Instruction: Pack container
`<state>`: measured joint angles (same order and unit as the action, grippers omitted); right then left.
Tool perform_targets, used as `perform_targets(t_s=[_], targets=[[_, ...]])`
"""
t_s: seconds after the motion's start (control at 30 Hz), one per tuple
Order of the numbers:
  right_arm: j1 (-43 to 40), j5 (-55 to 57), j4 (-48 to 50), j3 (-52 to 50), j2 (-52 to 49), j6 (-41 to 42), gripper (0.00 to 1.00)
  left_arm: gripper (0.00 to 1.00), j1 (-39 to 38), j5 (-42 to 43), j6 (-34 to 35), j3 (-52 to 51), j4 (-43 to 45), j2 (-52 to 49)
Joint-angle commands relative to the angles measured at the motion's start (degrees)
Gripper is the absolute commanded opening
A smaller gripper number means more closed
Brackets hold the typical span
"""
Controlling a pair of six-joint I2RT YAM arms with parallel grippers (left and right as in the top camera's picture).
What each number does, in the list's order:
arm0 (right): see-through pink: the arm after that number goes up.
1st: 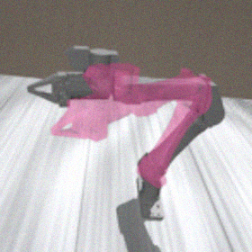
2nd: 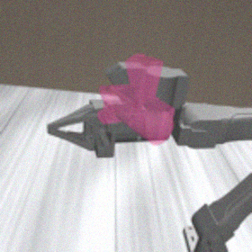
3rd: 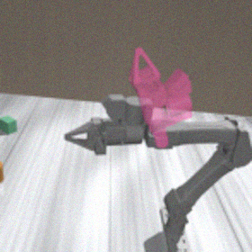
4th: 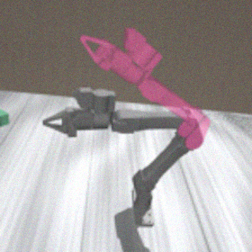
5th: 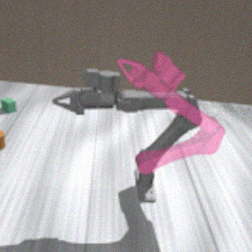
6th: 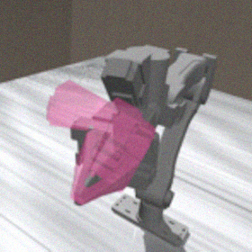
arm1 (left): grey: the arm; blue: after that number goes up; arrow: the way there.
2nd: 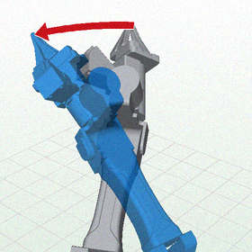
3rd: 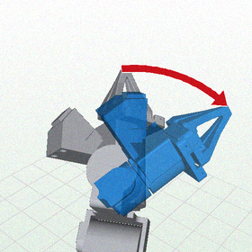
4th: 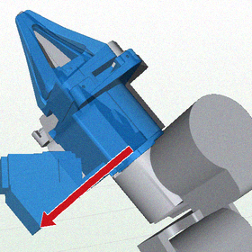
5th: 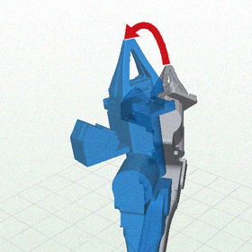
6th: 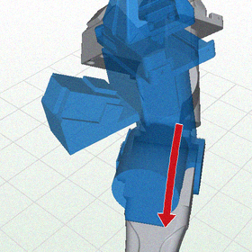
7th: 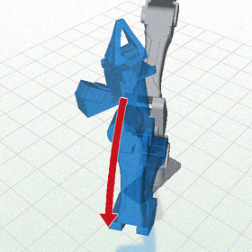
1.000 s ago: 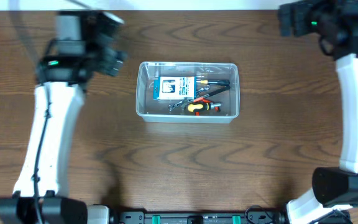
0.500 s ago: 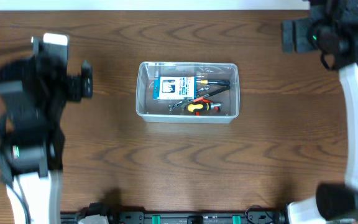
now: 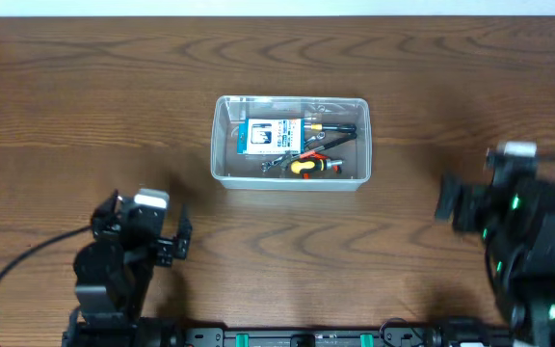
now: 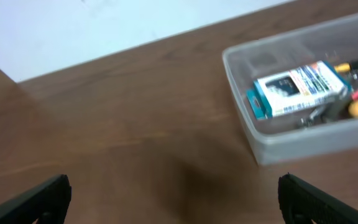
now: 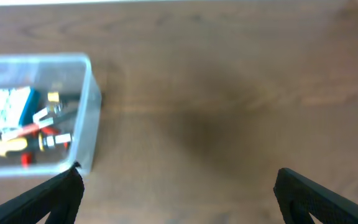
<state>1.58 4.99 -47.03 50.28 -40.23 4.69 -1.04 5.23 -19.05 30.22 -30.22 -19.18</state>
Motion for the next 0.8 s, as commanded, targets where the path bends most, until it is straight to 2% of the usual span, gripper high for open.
perform_targets(t_s=[0.0, 0.13, 0.43, 0.77], targets=[[0.4, 0.9, 0.0, -6.9, 6.6, 4.1, 0.99, 0.98, -0.4, 0.3, 0.9, -2.4, 0.3, 3.0], [0.4, 0.8, -1.4, -10.0, 10.1, 4.1, 0.99, 0.98, -0.4, 0.3, 0.9, -2.7, 0.3, 3.1], [0.4, 0.8, -6.7, -10.0, 10.1, 4.1, 0.99, 0.98, -0.5, 0.3, 0.9, -2.7, 0.3, 3.0], [0.4, 0.8, -8.2, -10.0, 10.1, 4.1, 0.99, 0.98, -0.5, 0.3, 0.9, -2.7, 0.3, 3.0]])
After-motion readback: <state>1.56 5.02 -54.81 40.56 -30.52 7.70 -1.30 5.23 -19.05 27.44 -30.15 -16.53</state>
